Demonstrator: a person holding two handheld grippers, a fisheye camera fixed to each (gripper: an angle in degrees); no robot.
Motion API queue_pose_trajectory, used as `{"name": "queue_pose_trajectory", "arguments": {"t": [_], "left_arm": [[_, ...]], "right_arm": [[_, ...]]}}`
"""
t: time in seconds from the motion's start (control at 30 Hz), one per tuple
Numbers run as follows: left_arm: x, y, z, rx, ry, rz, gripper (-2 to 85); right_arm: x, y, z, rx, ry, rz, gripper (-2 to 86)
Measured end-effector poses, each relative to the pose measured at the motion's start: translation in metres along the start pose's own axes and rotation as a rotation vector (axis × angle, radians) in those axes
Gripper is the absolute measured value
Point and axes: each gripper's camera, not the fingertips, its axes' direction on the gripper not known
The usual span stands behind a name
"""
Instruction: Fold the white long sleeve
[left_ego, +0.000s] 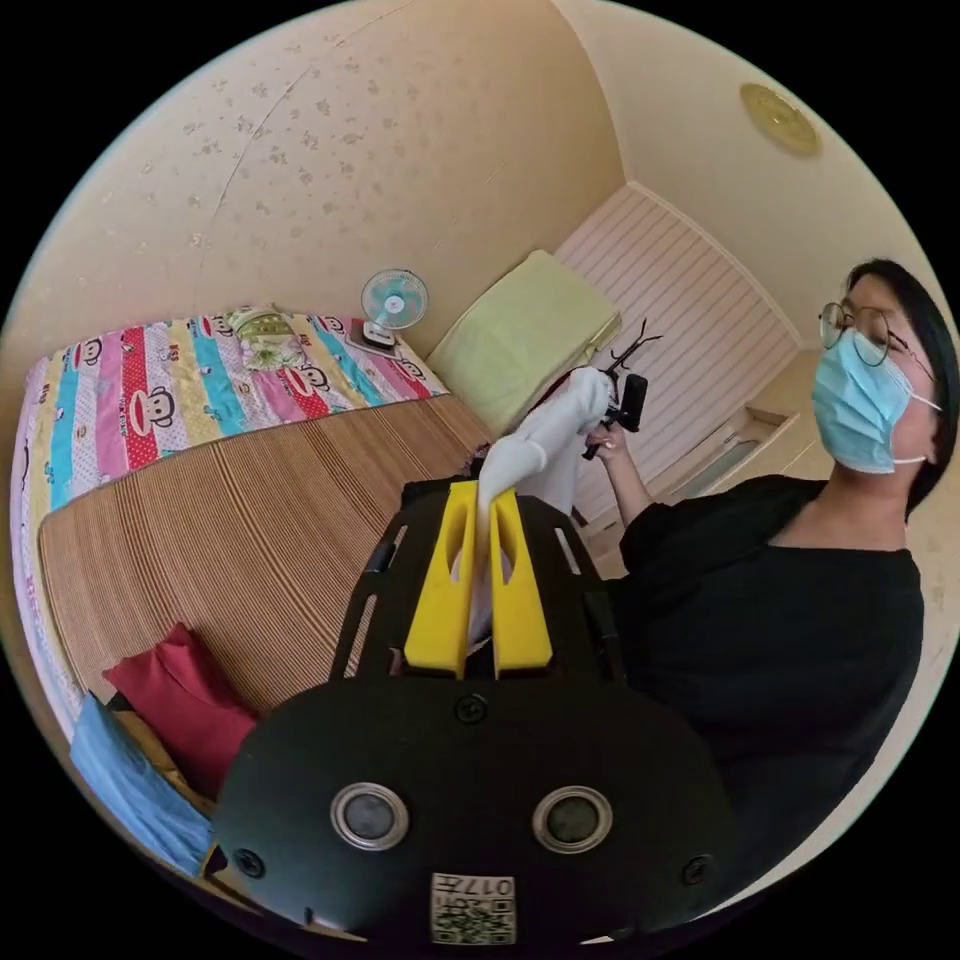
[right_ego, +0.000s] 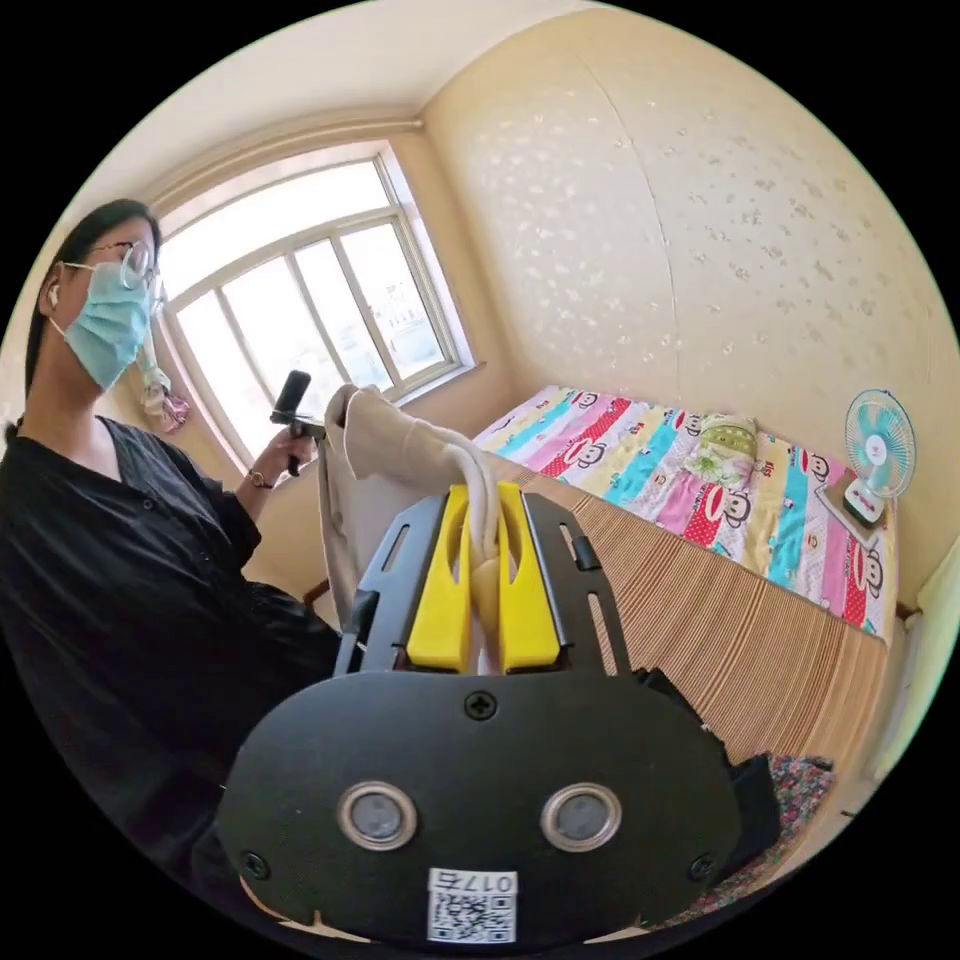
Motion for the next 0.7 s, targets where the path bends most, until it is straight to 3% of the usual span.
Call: {"name": "queue_pose_trajectory", "arguments": {"t": [0.13,0.2,0.27,0.37,0.53,0.7], "left_arm": [[-0.153,-0.072,0.054,0.009,-0.174,-0.308,5.4],[-0.213,-0.068,0.08,-0.022,-0.243,-0.491,9.0],[-0.242,-0.047,0.103,-0.065,-0.289,-0.579,11.3],[-0.246,0.015,0.142,-0.142,-0.372,-0.642,12.2],[-0.233,0.162,0.206,-0.396,-0.483,-0.823,13.0],[-0.196,0.253,0.166,-0.16,-0.412,-1.112,11.9]], "right_arm": [[0.096,-0.047,0.138,-0.219,0.185,0.165,7.0],[0.135,-0.042,0.227,-0.408,0.379,0.253,8.5],[0.141,-0.017,0.263,-0.44,0.454,0.333,9.0],[0.126,0.057,0.299,-0.43,0.246,0.405,9.2],[0.098,0.232,0.351,-0.656,0.069,0.591,9.1],[0.077,0.37,0.347,-0.709,-0.049,0.856,9.3]]}}
